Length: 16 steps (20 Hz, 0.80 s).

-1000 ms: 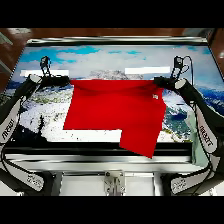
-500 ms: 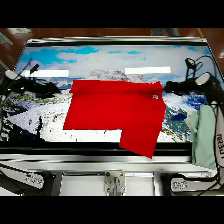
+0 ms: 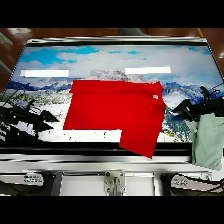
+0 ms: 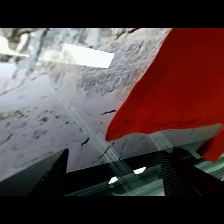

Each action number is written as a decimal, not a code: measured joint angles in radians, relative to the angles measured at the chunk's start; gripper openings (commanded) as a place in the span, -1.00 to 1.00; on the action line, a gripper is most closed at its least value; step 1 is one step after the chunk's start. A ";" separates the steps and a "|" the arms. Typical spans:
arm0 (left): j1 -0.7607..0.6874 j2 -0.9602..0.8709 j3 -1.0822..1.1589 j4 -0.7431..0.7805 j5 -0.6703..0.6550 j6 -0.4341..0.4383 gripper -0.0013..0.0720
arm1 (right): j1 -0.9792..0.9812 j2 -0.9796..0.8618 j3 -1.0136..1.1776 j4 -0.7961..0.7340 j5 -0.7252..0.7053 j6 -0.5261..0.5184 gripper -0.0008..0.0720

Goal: Fold the shirts.

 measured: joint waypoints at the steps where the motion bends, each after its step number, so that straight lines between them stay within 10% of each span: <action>1: -0.021 0.000 -0.021 -0.014 0.014 0.013 0.87 | 0.002 0.002 -0.006 0.024 0.000 -0.005 0.45; 9: -0.160 -0.010 -0.071 -0.108 0.165 0.034 0.72 | 0.024 0.003 -0.023 0.070 0.003 -0.024 0.45; 11: -0.190 -0.023 -0.073 -0.127 0.198 0.028 -0.51 | 0.024 0.003 -0.023 0.045 0.002 -0.013 0.45; 12: -0.203 -0.029 -0.075 -0.125 0.210 0.024 -0.81 | 0.024 0.003 -0.024 0.021 0.002 -0.001 0.45; 16: -0.221 -0.034 -0.068 -0.172 0.170 0.043 -0.86 | 0.027 0.003 -0.053 -0.072 0.004 0.045 0.77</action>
